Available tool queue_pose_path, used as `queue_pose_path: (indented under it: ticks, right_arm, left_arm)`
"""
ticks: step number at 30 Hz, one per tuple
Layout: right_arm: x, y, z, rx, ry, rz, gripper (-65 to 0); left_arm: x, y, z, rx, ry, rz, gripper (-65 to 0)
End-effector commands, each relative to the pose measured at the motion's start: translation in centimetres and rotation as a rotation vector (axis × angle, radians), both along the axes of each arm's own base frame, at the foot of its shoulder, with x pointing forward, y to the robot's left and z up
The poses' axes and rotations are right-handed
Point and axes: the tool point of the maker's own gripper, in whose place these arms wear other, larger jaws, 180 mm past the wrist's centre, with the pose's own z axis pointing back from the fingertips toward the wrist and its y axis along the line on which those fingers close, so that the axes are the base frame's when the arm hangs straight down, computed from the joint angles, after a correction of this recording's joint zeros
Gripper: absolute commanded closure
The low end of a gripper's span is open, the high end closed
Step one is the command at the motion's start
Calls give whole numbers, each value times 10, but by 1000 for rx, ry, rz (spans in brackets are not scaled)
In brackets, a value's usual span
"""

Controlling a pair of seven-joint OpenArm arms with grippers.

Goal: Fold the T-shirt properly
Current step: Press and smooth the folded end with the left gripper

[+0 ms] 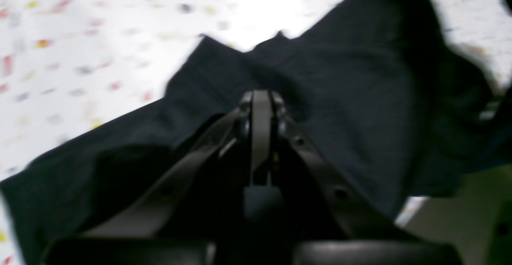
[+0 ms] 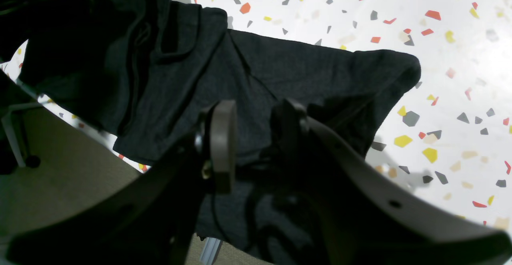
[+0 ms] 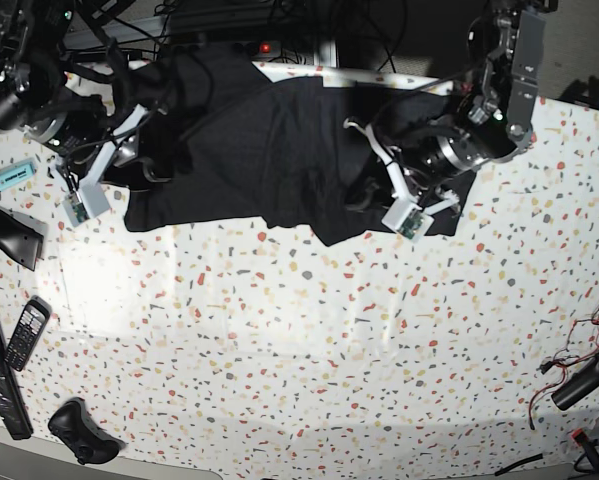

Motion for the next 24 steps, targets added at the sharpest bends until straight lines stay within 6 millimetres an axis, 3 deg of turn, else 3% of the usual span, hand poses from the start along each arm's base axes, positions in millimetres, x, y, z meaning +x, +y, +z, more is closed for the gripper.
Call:
queue_pose_path:
  ticks: [1,5,8,14,19,24]
  right_arm:
    - [5,2,12,6,-49,14,-191]
    - [4,2,11,5,-47,14,-191]
    - [4,1,10,2,-41,14,-191]
    - [4,1,10,2,-41,15,-191]
    - [4,1,10,1,-40,15,-191]
    - [3,1,10,-1,-37,14,-191]
  left_arm:
    - [5,-6,13,-36,-41,-4,0]
    - [11,-12,10,-72,-86,18,0]
    - [20,-13,-10,-25,-63,50,0]
    - [50,-36,-16,-76,-30,75,0]
    - [60,-50,-29,-91,26,75,0]
    - [67,-48,-19,-95,-8,76,0]
